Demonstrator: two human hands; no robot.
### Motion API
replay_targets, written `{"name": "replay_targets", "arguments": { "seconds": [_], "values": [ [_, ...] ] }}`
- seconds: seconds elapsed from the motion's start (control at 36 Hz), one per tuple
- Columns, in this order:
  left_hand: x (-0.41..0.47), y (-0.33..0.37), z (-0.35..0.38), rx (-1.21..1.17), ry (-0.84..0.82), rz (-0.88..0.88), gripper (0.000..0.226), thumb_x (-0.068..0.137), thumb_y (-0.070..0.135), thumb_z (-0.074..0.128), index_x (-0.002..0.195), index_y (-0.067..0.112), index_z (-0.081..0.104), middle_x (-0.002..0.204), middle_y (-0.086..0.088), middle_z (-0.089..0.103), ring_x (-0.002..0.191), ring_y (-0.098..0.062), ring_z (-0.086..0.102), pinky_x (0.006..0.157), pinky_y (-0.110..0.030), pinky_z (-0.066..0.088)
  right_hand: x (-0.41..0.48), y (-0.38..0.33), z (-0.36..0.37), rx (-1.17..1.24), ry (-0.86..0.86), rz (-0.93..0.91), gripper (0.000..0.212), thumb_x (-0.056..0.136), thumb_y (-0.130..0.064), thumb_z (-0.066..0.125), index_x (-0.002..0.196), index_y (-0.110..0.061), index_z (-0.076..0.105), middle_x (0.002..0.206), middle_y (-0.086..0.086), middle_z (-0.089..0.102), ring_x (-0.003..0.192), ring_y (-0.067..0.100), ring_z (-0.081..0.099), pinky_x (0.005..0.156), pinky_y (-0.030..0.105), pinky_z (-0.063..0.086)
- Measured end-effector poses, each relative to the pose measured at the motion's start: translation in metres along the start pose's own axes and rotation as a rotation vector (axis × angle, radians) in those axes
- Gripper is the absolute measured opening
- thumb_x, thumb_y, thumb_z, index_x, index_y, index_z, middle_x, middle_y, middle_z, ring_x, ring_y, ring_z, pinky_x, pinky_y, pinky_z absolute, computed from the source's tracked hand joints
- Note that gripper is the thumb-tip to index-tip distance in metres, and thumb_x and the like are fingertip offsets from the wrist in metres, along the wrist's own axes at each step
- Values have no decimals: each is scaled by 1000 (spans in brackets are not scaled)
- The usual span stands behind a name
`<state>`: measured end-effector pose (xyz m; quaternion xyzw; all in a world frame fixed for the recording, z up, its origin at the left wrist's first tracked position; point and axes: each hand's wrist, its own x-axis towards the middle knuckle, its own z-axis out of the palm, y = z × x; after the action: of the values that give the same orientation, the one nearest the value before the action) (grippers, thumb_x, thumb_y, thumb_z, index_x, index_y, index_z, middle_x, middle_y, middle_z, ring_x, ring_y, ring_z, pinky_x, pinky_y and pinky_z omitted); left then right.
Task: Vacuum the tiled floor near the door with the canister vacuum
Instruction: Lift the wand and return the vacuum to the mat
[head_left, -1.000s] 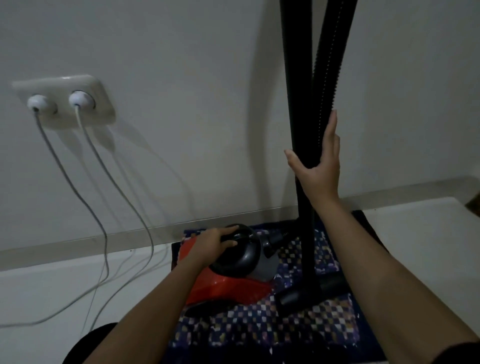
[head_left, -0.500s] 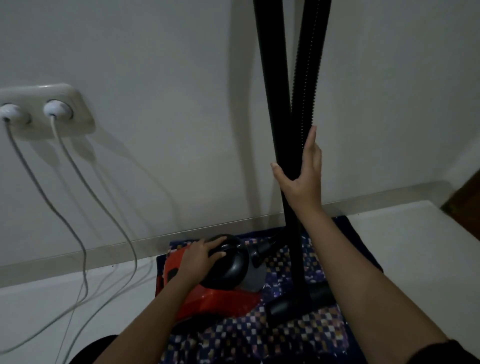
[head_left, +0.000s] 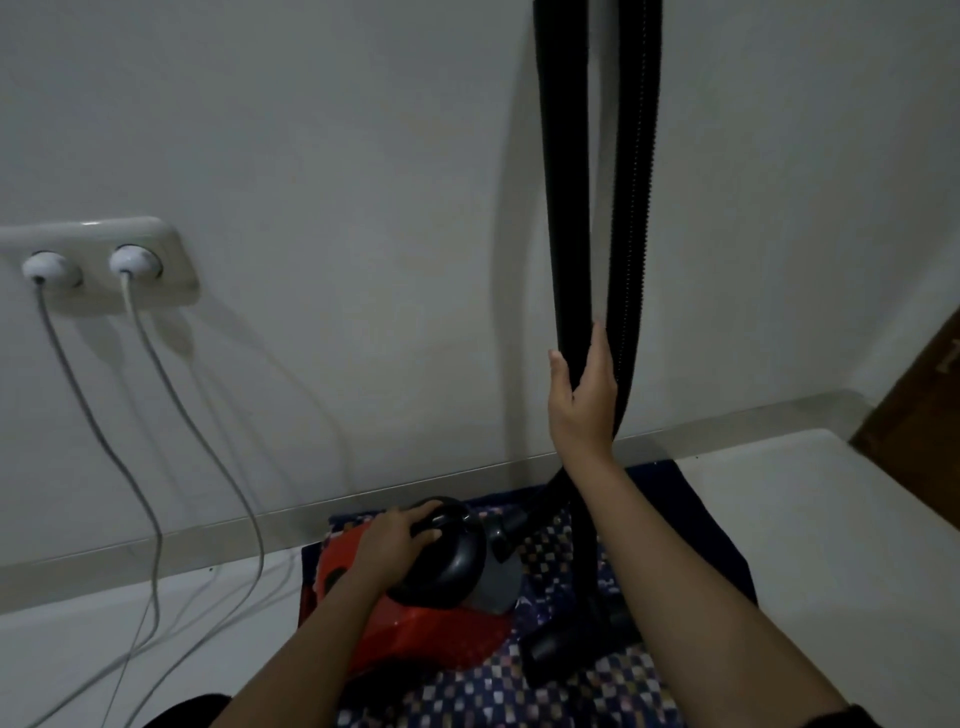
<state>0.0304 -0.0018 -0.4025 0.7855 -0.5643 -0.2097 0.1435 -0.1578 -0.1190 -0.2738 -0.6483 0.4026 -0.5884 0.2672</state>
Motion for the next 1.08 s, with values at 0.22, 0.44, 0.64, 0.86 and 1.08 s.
{"name": "replay_targets", "arguments": {
  "seconds": [0.22, 0.44, 0.64, 0.86, 1.08],
  "values": [
    [1, -2, 6, 34, 41, 5, 46, 94, 35, 55, 140, 35, 46, 125, -14, 60, 115, -31, 55, 94, -32, 43, -5, -6, 9, 76, 13, -40, 57, 98, -9, 52, 148, 0, 26, 129, -22, 28, 116, -30, 19, 97, -8, 16],
    [3, -7, 10, 43, 23, -11, 48, 96, 39, 51, 142, 37, 40, 125, -13, 54, 117, -29, 50, 96, -28, 35, -15, -6, 31, 112, 11, -55, 59, 97, -10, 54, 148, -2, 25, 129, -31, 25, 119, -36, 18, 103, -3, 18],
    [3, -8, 10, 2, 14, -20, 48, 95, 38, 53, 141, 37, 42, 126, -12, 55, 119, -29, 49, 99, -29, 36, -19, -5, 25, 90, -51, -70, 61, 98, -12, 53, 145, -20, 15, 135, -32, 23, 126, -30, 19, 106, 1, 18],
    [5, -8, 11, -24, 19, -34, 48, 93, 37, 58, 139, 36, 45, 123, -16, 58, 117, -31, 54, 98, -33, 41, -19, -5, 17, 68, -21, -101, 61, 97, -9, 52, 149, 1, 20, 134, -24, 24, 125, -32, 16, 106, 0, 16],
    [9, -7, 11, -51, 38, -38, 45, 89, 34, 63, 134, 32, 55, 125, -12, 64, 114, -31, 59, 94, -36, 47, -25, -2, 9, 66, -1, -80, 62, 97, -8, 54, 148, 3, 22, 134, -15, 29, 125, -25, 20, 105, -1, 16]
  ]
}}
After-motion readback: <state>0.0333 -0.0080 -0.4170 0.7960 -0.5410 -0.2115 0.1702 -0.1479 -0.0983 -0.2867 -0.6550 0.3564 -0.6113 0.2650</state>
